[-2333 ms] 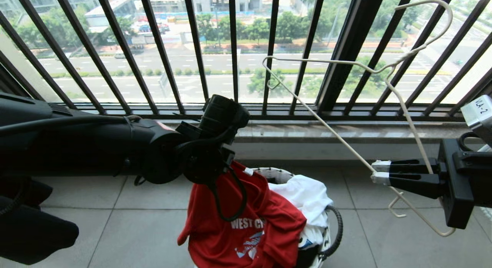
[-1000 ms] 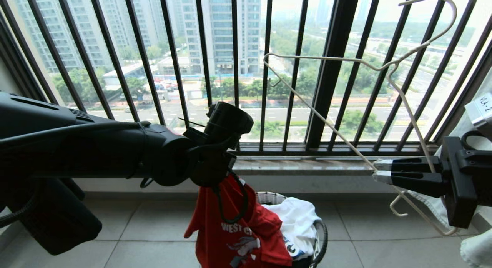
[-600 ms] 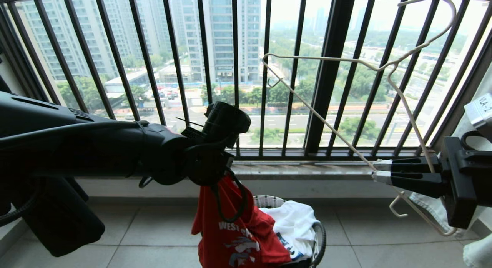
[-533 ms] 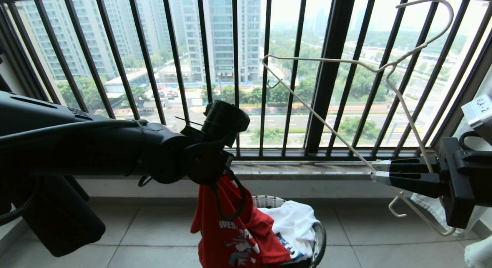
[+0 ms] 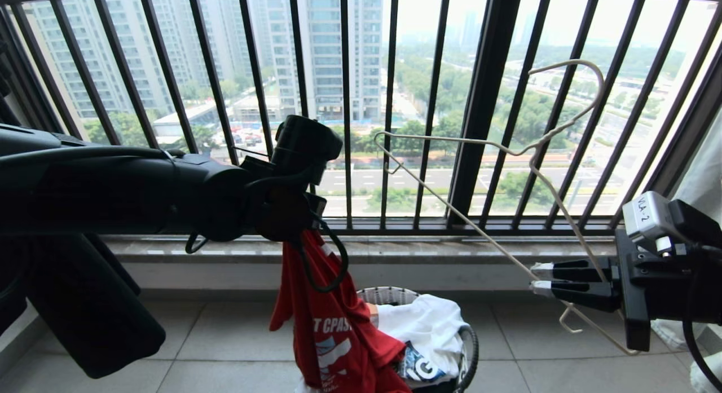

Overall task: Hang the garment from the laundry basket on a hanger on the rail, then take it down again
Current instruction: Pick up clothes from the basket, then hang the clothes on the clothes rack

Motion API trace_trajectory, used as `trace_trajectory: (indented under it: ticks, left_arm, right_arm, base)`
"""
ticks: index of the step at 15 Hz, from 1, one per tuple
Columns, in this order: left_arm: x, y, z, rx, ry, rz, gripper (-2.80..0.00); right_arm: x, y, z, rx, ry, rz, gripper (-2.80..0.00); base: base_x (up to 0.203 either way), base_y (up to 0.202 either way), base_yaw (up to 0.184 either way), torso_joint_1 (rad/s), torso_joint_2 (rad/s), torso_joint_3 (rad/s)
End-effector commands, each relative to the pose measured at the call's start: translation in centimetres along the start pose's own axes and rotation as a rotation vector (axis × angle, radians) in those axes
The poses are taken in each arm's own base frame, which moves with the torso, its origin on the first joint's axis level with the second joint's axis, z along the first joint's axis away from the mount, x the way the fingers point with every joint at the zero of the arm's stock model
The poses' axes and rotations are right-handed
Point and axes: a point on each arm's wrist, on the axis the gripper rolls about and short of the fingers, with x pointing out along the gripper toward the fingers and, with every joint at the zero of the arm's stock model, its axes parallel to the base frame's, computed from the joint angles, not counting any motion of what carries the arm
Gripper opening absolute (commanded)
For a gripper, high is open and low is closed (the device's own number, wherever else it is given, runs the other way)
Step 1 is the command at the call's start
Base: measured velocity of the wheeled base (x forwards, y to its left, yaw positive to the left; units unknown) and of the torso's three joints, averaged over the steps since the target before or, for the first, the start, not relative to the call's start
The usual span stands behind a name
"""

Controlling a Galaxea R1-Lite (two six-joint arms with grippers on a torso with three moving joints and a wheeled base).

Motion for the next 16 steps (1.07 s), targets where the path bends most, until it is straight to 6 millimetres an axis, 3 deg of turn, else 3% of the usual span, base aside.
trace_trajectory:
  ticks: [1, 6, 10, 16]
  left_arm:
    - [-0.5, 0.4, 0.4, -0.01, -0.014, 0.002, -2.8]
    - [-0.9, 0.7, 1.4, -0.036, -0.043, 0.003, -2.8]
    - [-1.1, 0.5, 1.7, -0.04, -0.053, -0.003, -2.8]
    - [-2.7, -1.7, 1.3, 0.001, -0.063, -0.066, -2.8]
  right_arm:
    - [0.8, 0.2, -1.7, -0.024, 0.043, 0.035, -2.8]
    - [1.3, 1.1, -5.0, -0.15, 0.133, 0.078, -2.8]
    - [1.9, 2.2, -4.9, -0.191, 0.122, 0.138, -2.8]
    - [2.0, 4.4, -4.0, -0.252, 0.097, 0.19, -2.8]
  base:
    - [0.0, 0.0, 0.0, 0.0, 0.0, 0.0]
    - [0.0, 0.0, 0.0, 0.0, 0.0, 0.0]
    - [0.0, 0.0, 0.0, 0.0, 0.0, 0.0]
    - [0.0, 0.0, 0.0, 0.0, 0.0, 0.0]
